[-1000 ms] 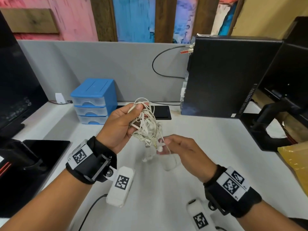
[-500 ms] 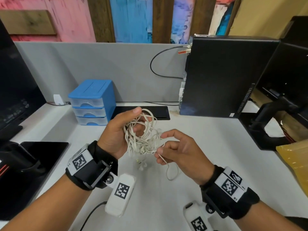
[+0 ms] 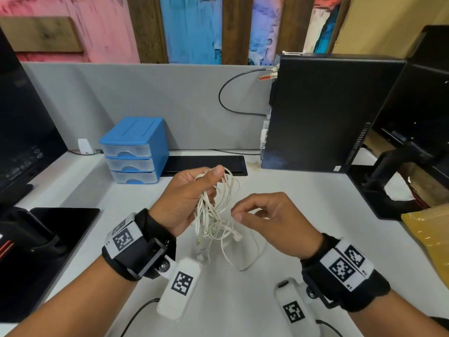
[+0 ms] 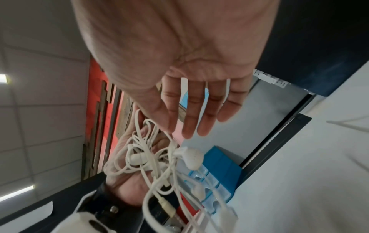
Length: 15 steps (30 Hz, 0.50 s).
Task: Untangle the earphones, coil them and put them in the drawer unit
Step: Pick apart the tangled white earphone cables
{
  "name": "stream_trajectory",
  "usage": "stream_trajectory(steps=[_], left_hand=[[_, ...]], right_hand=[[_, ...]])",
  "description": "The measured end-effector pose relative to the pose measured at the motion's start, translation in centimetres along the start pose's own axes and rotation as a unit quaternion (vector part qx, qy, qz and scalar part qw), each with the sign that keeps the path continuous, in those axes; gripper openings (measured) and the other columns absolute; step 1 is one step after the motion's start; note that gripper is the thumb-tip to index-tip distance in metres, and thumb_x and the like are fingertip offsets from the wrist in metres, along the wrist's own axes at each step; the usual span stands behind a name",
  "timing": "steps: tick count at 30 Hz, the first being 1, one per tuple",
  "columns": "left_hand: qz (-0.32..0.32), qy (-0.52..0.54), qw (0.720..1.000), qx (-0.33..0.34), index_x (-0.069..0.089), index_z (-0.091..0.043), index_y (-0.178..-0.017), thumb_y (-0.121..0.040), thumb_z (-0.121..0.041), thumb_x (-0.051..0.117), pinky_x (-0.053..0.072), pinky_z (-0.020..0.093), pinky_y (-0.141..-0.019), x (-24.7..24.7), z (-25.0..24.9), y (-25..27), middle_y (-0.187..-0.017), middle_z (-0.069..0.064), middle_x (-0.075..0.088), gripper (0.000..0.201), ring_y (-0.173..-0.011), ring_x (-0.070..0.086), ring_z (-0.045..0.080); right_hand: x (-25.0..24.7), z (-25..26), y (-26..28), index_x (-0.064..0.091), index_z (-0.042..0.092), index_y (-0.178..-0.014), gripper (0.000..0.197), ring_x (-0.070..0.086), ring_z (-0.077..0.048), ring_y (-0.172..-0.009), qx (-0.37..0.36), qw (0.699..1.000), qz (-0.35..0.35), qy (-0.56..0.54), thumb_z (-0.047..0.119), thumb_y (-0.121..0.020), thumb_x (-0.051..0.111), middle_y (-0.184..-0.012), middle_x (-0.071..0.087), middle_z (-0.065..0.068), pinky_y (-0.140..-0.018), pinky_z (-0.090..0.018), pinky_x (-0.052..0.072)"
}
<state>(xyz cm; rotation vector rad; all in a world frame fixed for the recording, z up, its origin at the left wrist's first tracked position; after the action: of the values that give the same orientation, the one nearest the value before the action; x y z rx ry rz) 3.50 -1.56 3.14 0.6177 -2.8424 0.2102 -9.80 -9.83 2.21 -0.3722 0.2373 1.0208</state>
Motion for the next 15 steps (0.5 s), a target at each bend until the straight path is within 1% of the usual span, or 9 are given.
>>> stream_trajectory(steps=[2,4,6,7,9,11,13,14,15], left_hand=[[0.000,0.001,1.000,-0.003,0.066,-0.022,-0.057,-0.059,-0.059,0.083,0.034,0.025,-0.051,-0.1,0.0,0.0,-0.053,0.001,0.041,0.041,-0.046,0.039,0.012],[0.006,0.009,1.000,-0.003,0.066,-0.022,-0.056,-0.061,-0.057,0.081,0.039,0.021,-0.047,0.1,0.0,0.0,-0.050,-0.002,0.044,0.038,-0.043,0.042,0.010],[0.012,0.006,1.000,-0.004,0.066,-0.022,-0.056,-0.065,-0.055,0.078,0.039,0.020,-0.047,0.3,0.1,0.0,-0.049,-0.003,0.046,0.036,-0.043,0.043,0.009],[0.010,0.002,1.000,-0.005,0.067,-0.022,-0.058,-0.068,-0.054,0.077,0.038,0.020,-0.047,0.3,0.1,0.0,-0.049,-0.004,0.046,0.035,-0.043,0.042,0.009],[-0.010,-0.004,1.000,-0.013,0.071,-0.020,-0.067,-0.073,-0.052,0.078,0.037,0.022,-0.051,0.0,0.3,-0.1,-0.051,-0.002,0.047,0.033,-0.046,0.042,0.011],[-0.029,-0.023,0.999,-0.013,0.075,-0.015,-0.077,-0.075,-0.048,0.078,0.043,0.027,-0.059,-0.3,0.4,-0.1,-0.063,0.008,0.058,0.033,-0.055,0.050,0.019],[-0.036,-0.061,0.997,-0.010,0.076,-0.011,-0.083,-0.073,-0.048,0.078,0.049,0.035,-0.071,-0.3,0.3,-0.1,-0.078,0.017,0.068,0.038,-0.069,0.060,0.029],[-0.034,-0.077,0.996,-0.012,0.076,-0.009,-0.085,-0.073,-0.046,0.074,0.051,0.036,-0.073,0.0,0.3,0.0,-0.083,0.018,0.071,0.039,-0.072,0.063,0.031],[-0.032,-0.089,0.995,-0.013,0.076,-0.008,-0.086,-0.074,-0.044,0.070,0.053,0.034,-0.071,0.1,0.3,0.1,-0.084,0.017,0.073,0.039,-0.072,0.066,0.028]], right_hand=[[-0.3,-0.1,-0.1,0.076,0.021,-0.095,0.011,0.067,-0.009,-0.095,0.008,1.000,-0.007,-0.001,0.015,-0.086,0.072,-0.097,0.075,0.008,-0.083,-0.032,0.053],[-0.1,-0.4,-0.1,0.075,0.032,-0.104,0.021,0.061,0.000,-0.106,0.019,0.999,0.007,0.041,0.027,-0.084,0.075,-0.108,0.071,0.018,-0.088,-0.025,0.051],[0.5,-1.0,-0.1,0.076,0.035,-0.103,0.020,0.054,0.005,-0.114,0.033,0.995,0.033,0.084,0.035,-0.083,0.075,-0.117,0.066,0.024,-0.090,-0.020,0.045],[0.6,-1.2,-0.1,0.078,0.034,-0.099,0.016,0.053,0.006,-0.115,0.038,0.994,0.037,0.092,0.035,-0.083,0.075,-0.117,0.066,0.024,-0.090,-0.019,0.043],[0.3,-1.3,-0.3,0.080,0.028,-0.091,0.009,0.057,0.003,-0.111,0.034,0.996,0.022,0.075,0.030,-0.084,0.075,-0.113,0.069,0.021,-0.088,-0.021,0.043],[-0.6,-0.9,-0.4,0.081,0.021,-0.087,0.007,0.064,-0.002,-0.104,0.023,0.999,-0.009,0.036,0.022,-0.084,0.075,-0.104,0.074,0.014,-0.085,-0.027,0.049],[-1.6,-0.3,-0.6,0.080,0.016,-0.084,0.005,0.069,-0.007,-0.095,0.008,0.999,-0.045,0.013,0.017,-0.084,0.075,-0.097,0.076,0.009,-0.082,-0.031,0.052],[-2.0,-0.1,-0.6,0.080,0.014,-0.082,0.004,0.070,-0.010,-0.091,0.001,0.998,-0.059,0.006,0.014,-0.083,0.075,-0.094,0.076,0.007,-0.079,-0.032,0.053],[-2.1,0.0,-0.6,0.079,0.013,-0.081,0.005,0.071,-0.012,-0.087,-0.005,0.998,-0.070,0.000,0.012,-0.083,0.075,-0.092,0.076,0.006,-0.076,-0.032,0.055]])
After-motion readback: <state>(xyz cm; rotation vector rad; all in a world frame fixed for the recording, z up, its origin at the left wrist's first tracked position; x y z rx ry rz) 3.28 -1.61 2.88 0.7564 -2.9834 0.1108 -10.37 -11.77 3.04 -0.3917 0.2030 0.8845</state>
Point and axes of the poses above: each hand's wrist, its own y-axis away from the middle knuckle, its own x-axis out of the palm, z = x × y, the point moved 7 cm from there along -y, towards the middle knuckle
